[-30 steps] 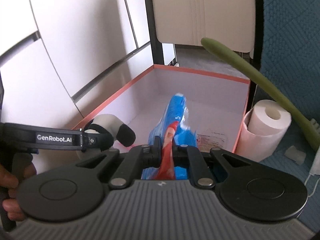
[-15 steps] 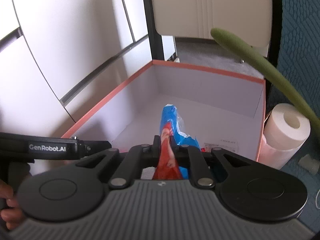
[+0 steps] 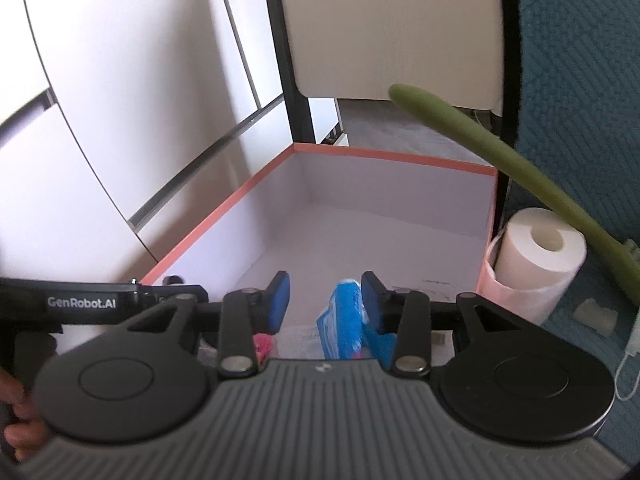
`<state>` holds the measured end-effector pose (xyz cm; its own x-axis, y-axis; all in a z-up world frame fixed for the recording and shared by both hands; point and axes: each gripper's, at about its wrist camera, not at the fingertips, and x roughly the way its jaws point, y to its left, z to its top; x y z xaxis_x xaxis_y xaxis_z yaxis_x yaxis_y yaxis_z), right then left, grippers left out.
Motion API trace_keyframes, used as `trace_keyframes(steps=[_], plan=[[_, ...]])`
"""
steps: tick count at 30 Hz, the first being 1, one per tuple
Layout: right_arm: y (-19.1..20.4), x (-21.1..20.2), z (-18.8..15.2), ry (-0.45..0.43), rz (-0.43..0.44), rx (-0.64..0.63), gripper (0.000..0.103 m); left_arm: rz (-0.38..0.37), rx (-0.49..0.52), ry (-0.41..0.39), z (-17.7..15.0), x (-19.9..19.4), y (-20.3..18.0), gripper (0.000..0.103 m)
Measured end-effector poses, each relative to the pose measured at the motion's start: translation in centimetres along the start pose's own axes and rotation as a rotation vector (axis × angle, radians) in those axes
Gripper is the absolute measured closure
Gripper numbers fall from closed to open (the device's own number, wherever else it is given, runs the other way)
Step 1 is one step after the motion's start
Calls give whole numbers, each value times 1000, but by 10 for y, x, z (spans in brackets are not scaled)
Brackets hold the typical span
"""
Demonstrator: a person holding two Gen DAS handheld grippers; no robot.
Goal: Organize soft objects
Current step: 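Open both tools over the pink box, dropping panda plush and wipe pack, then move both tools back toward the face mask and white tissue piece on the seat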
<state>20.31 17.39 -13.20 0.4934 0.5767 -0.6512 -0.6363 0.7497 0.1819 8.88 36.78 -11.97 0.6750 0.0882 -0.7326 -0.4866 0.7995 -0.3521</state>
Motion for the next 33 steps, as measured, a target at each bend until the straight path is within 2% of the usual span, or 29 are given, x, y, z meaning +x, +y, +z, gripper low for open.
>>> trace_keyframes(steps=[6, 17, 23, 33], plan=[[-10, -32, -10, -23, -12, 24, 61, -6, 38, -20, -13, -18, -23, 34], [-34, -92, -37, -65, -55, 48, 61, -65, 109, -49, -45, -43, -81, 34], [-57, -127, -68, -75, -114, 81, 61, -98, 161, -41, -64, -50, -114, 34], [-96, -164, -98, -92, -192, 130, 61, -155, 232, -14, -96, -49, -162, 34]])
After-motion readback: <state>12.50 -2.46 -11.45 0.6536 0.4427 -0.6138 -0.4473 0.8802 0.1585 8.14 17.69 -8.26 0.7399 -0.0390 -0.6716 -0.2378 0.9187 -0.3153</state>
